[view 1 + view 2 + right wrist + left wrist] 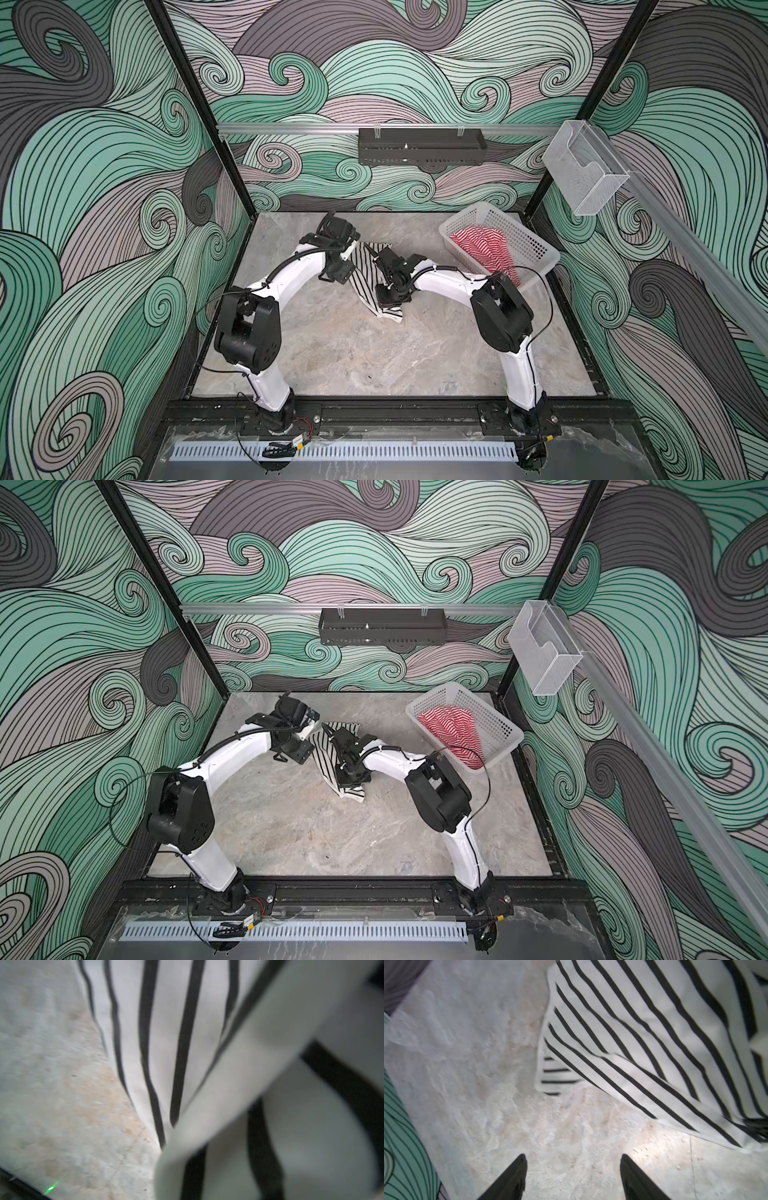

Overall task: Fold and stack tank tops
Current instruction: Smooth out the tank top at the center of the table.

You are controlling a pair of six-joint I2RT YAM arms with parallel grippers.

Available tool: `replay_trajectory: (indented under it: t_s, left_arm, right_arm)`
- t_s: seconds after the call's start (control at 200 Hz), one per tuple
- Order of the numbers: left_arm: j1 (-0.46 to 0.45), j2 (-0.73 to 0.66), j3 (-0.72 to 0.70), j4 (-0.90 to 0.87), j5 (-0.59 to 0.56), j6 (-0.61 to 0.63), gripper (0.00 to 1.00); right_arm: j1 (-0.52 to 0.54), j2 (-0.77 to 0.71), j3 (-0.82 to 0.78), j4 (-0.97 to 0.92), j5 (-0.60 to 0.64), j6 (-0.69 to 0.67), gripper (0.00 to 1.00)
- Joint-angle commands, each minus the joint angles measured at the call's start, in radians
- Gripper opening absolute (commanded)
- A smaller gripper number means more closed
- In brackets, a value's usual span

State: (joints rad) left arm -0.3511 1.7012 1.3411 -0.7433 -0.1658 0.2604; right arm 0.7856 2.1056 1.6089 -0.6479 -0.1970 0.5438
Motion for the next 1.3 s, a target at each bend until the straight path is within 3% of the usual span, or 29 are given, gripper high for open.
replay_trajectory:
  t_s: [0.0, 0.19, 0.285, 0.39, 0.5, 0.676, 0.906, 0.981, 1.001, 1.076, 1.161, 1.296]
  left_arm:
    - [0.018, -0.049, -0.040, 0.029, 0.031, 0.000, 0.75]
    - [0.049, -0.082, -0.084, 0.050, -0.014, -0.032, 0.76]
    - [0.052, -0.086, -0.098, 0.053, -0.022, -0.039, 0.77]
    - [0.042, -0.079, -0.101, 0.039, 0.027, -0.024, 0.78]
    - [0.013, -0.057, -0.096, 0.029, 0.061, 0.007, 0.78]
    - [-0.055, -0.013, -0.097, 0.028, 0.070, 0.049, 0.79]
    - [-0.129, 0.115, -0.054, 0.011, 0.048, 0.067, 0.78]
    - [-0.137, 0.140, -0.028, 0.005, 0.041, 0.065, 0.63]
    - [-0.137, 0.143, -0.019, 0.005, 0.033, 0.062, 0.53]
    - [-0.136, 0.139, 0.007, 0.009, -0.027, 0.051, 0.00]
    - [-0.117, 0.070, -0.002, 0.036, -0.062, 0.071, 0.00]
    - [-0.049, -0.121, -0.018, 0.073, 0.014, 0.075, 0.00]
  right_arm:
    - [0.004, -0.070, 0.057, 0.179, -0.161, 0.095, 0.00]
    - [0.030, 0.049, 0.194, 0.385, -0.383, 0.247, 0.00]
    - [0.033, 0.080, 0.236, 0.335, -0.400, 0.214, 0.34]
    - [0.031, 0.009, 0.191, 0.221, -0.289, 0.108, 0.58]
    - [0.006, -0.039, 0.128, 0.126, -0.212, 0.066, 0.59]
    - [-0.052, -0.095, -0.020, 0.095, -0.100, 0.072, 0.51]
    - [-0.122, -0.128, -0.113, 0.102, -0.053, 0.104, 0.50]
    - [-0.135, -0.133, -0.117, 0.102, -0.050, 0.100, 0.50]
    - [-0.139, -0.134, -0.116, 0.101, -0.050, 0.098, 0.50]
    - [-0.144, -0.139, -0.116, 0.101, -0.049, 0.093, 0.50]
    - [-0.146, -0.142, -0.115, 0.100, -0.053, 0.084, 0.49]
    - [-0.146, -0.132, -0.110, 0.113, -0.078, 0.081, 0.48]
